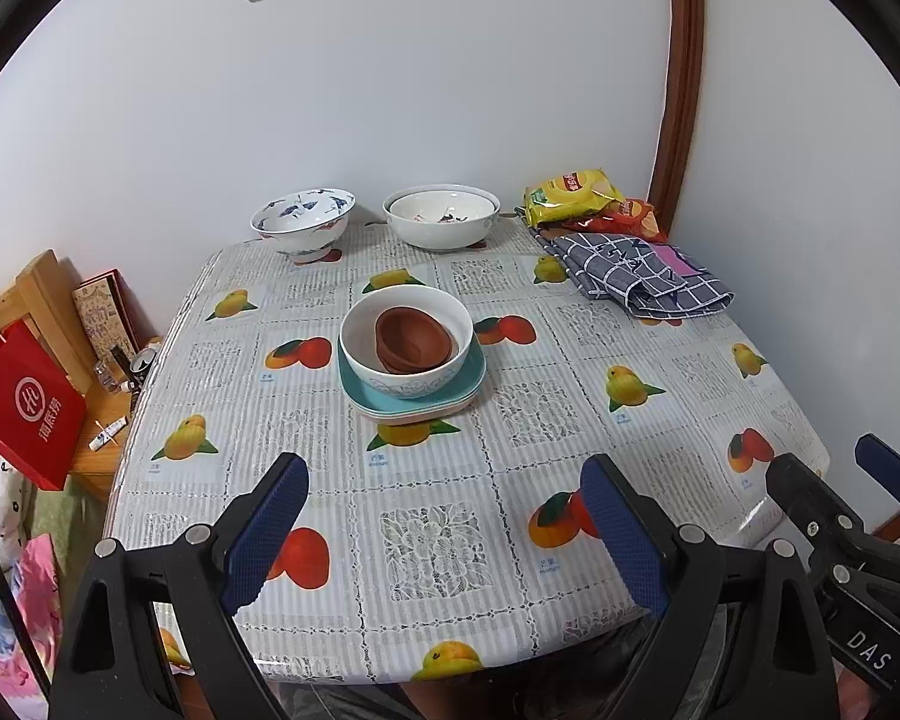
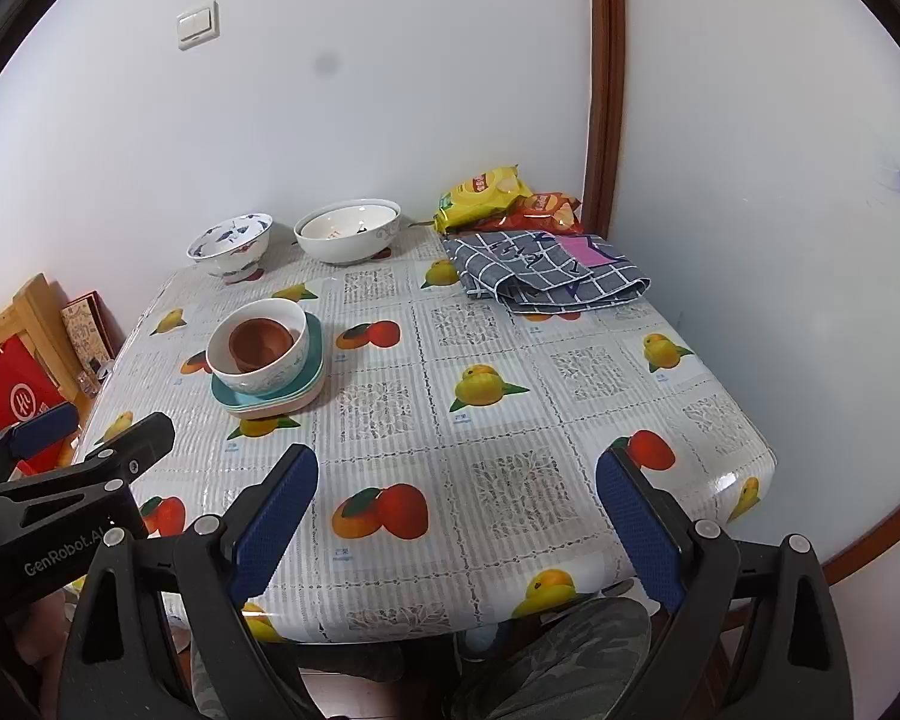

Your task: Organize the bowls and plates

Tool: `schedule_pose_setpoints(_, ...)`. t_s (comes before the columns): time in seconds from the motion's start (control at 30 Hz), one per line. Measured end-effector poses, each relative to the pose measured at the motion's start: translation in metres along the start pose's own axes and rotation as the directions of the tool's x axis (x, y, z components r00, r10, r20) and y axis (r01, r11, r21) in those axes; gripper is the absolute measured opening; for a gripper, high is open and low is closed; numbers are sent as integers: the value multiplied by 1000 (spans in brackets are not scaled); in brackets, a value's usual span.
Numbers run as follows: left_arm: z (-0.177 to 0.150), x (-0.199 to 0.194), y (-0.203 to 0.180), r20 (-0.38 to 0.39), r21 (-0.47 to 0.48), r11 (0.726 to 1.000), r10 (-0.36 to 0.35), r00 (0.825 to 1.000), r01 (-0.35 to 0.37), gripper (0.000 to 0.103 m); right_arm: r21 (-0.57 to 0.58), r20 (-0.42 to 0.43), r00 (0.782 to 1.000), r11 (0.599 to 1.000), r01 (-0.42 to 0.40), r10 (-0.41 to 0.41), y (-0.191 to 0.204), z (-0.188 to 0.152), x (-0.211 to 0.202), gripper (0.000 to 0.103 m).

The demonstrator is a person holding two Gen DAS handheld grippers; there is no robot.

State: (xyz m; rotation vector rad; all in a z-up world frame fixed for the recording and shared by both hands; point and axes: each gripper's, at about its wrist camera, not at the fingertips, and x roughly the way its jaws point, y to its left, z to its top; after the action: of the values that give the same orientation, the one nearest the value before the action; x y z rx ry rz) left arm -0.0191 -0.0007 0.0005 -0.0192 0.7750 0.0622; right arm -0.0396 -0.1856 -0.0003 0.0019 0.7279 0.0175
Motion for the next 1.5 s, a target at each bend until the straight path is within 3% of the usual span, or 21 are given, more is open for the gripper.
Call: schedule_pose_setpoints(1.5, -2, 0, 0, -2, -6, 1000, -3, 1000, 3, 92, -18, 4, 1000, 1000, 2, -2, 3, 2, -3, 93)
